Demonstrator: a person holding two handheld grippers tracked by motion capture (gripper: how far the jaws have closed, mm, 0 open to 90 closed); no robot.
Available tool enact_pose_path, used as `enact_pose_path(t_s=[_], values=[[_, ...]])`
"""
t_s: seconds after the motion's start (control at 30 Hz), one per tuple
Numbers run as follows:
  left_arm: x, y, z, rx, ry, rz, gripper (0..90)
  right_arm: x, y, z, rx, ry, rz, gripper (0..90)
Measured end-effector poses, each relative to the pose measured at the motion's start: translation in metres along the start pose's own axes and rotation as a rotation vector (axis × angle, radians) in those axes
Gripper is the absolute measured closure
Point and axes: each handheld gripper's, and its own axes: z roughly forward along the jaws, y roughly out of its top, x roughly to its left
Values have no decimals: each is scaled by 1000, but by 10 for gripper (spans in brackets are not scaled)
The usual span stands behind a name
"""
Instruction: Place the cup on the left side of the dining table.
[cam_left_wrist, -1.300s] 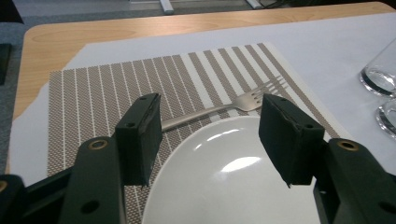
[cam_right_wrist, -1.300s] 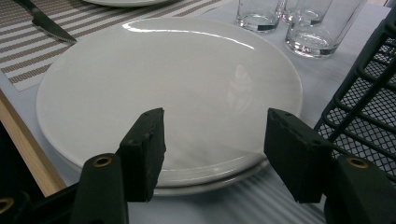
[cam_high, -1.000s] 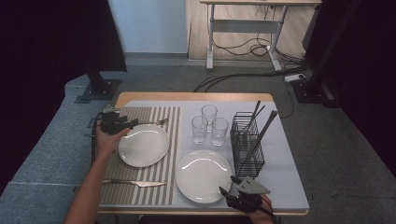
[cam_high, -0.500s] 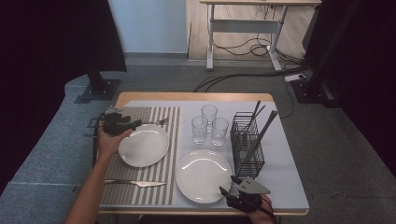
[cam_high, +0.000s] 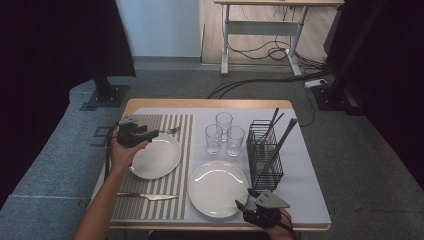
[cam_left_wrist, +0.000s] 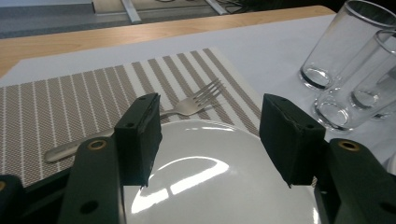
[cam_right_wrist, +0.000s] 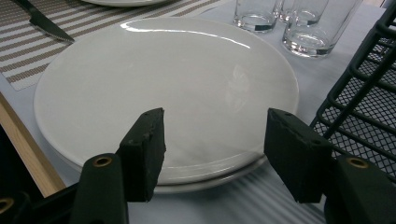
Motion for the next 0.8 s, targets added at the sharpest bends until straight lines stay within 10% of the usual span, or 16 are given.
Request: enact_pose_path(t_s=[0.8], values=[[-25,0,13,5,-48,35,390,-1,-1,-1,2,-4,2,387]])
